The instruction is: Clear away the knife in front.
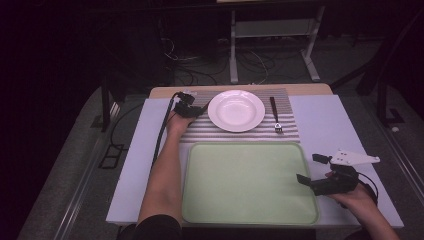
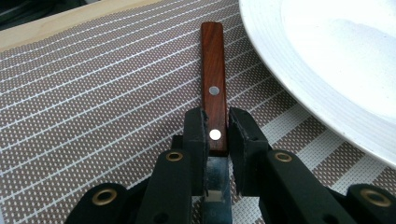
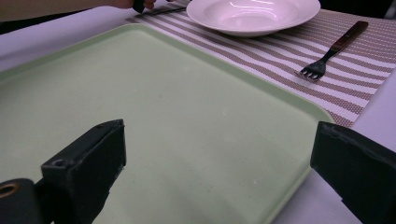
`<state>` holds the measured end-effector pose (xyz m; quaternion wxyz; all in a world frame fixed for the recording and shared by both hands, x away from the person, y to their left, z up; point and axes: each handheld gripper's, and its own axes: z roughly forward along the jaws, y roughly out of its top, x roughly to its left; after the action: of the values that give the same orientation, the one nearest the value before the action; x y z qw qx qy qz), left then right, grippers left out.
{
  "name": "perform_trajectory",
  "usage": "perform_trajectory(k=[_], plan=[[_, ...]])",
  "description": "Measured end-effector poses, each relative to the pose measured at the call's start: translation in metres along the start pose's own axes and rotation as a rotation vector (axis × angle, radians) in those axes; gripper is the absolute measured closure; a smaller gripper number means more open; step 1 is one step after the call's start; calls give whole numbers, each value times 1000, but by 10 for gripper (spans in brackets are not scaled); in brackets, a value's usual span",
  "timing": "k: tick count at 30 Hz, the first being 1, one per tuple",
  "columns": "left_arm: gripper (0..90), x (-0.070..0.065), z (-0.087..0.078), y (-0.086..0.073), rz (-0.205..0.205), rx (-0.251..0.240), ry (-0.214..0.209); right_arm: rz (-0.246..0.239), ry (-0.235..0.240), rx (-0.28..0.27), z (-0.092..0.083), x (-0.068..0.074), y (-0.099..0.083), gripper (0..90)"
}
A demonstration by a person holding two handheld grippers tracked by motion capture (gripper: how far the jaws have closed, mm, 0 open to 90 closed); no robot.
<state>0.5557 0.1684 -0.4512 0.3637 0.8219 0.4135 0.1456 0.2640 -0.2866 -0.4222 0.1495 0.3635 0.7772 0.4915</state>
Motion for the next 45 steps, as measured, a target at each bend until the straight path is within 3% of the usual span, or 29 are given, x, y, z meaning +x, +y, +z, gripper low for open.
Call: perform_trajectory(k=[11, 19, 24, 28, 33, 39, 45], plan=[[770, 5, -13, 6, -34, 12, 10, 6, 0, -3, -1, -1, 0, 36], [769, 2, -43, 13, -6, 25, 13, 11, -2, -5, -1, -2, 0, 36], [769, -7, -65, 15, -10, 7, -10, 10, -2, -7, -1, -1, 0, 36], [768, -21, -83, 10, -1, -28, -48, 9, -2, -7, -1, -1, 0, 36], [769, -45, -102, 1, 39, -49, -84, 9, -1, -6, -1, -1, 0, 36], [769, -75, -119, -9, 95, -56, -108, 2, 0, -2, 0, 1, 0, 36], [768, -103, -132, -24, 117, -81, -149, 5, -3, -1, 0, 1, 0, 36]])
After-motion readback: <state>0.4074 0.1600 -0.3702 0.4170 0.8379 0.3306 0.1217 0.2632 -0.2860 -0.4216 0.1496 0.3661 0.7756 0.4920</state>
